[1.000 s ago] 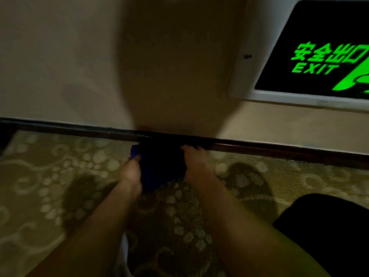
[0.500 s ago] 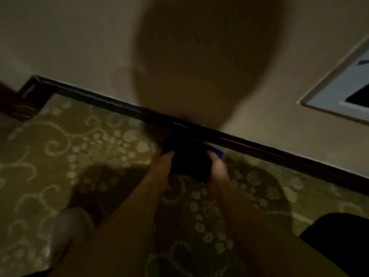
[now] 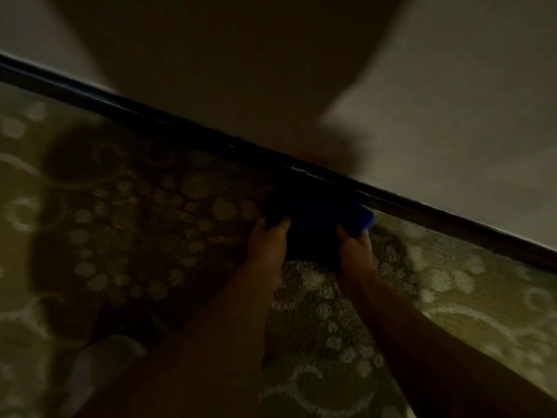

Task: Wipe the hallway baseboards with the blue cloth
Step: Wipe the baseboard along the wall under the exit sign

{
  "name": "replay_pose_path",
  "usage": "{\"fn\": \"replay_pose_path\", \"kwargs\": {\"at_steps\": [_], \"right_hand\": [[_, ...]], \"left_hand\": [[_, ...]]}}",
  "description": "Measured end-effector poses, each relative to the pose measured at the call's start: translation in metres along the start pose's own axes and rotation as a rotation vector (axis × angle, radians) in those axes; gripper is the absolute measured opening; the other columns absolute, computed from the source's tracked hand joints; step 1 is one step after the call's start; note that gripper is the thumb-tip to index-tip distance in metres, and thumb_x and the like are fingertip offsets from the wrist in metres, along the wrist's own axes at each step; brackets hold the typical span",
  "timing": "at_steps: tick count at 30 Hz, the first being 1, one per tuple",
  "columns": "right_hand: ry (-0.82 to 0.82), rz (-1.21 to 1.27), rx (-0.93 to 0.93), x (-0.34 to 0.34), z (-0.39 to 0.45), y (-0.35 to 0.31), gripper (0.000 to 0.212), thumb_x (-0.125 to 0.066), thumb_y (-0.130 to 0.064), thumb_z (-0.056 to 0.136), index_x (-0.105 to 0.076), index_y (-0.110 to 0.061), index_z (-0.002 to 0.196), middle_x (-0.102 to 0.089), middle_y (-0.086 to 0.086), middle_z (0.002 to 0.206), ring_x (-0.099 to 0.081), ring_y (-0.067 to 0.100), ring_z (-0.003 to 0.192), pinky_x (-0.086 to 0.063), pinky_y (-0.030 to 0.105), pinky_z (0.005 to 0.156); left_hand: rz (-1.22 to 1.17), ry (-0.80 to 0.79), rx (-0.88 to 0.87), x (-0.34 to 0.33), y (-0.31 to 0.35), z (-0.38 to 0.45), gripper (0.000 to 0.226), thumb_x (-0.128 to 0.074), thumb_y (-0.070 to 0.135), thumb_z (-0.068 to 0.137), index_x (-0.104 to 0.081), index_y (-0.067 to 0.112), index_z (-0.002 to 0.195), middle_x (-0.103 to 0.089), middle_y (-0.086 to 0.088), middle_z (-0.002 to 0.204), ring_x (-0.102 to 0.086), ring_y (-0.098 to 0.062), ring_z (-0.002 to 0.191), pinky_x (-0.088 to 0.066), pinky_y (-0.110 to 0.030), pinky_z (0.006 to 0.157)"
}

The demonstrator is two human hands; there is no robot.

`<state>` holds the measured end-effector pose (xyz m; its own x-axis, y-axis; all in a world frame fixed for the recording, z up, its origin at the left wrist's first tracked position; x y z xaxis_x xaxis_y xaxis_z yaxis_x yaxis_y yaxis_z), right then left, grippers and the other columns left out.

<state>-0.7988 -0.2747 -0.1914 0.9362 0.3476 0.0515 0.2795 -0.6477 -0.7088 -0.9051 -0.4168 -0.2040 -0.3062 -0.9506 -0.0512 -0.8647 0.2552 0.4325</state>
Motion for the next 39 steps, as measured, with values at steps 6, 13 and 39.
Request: {"fn": "replay_pose_path", "kwargs": {"at_steps": [6, 13, 39], "right_hand": [[0.054, 0.031, -0.032, 0.002, -0.008, -0.005, 0.025, -0.053, -0.010, 0.096, -0.053, -0.022, 0.118, -0.065, 0.006, 0.109, -0.063, 0.031, 0.103, -0.051, 0.050, 0.093], [0.078, -0.054, 0.035, -0.010, 0.000, -0.017, 0.037, -0.050, 0.003, 0.091, -0.051, -0.005, 0.127, -0.061, 0.017, 0.120, -0.059, 0.038, 0.110, -0.050, 0.049, 0.094], [0.110, 0.164, 0.100, -0.042, -0.020, -0.048, 0.015, -0.048, 0.002, 0.092, -0.056, -0.010, 0.097, -0.064, 0.017, 0.098, -0.063, 0.032, 0.091, -0.054, 0.048, 0.085]], "left_hand": [[0.009, -0.020, -0.010, -0.004, 0.005, 0.007, 0.058, -0.061, 0.030, 0.094, -0.041, 0.021, 0.148, -0.046, -0.010, 0.147, -0.051, -0.035, 0.127, -0.045, -0.048, 0.104], [-0.022, -0.025, -0.040, -0.018, 0.012, 0.001, 0.061, -0.055, 0.028, 0.098, -0.031, 0.019, 0.153, -0.038, -0.014, 0.153, -0.046, -0.038, 0.132, -0.043, -0.050, 0.107], [-0.203, 0.118, -0.257, 0.014, 0.076, 0.013, 0.039, -0.057, 0.017, 0.097, -0.054, 0.011, 0.135, -0.059, -0.015, 0.134, -0.058, -0.033, 0.117, -0.048, -0.045, 0.102]]}}
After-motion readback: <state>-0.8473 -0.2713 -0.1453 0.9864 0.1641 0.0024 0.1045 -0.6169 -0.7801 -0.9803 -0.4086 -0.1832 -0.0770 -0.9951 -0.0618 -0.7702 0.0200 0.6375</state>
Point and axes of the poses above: each hand's wrist, its own z-axis towards the middle knuckle, its own x-axis out of the back of the hand, y = z × x, the point moved 10 cm from there along z, towards the middle knuckle
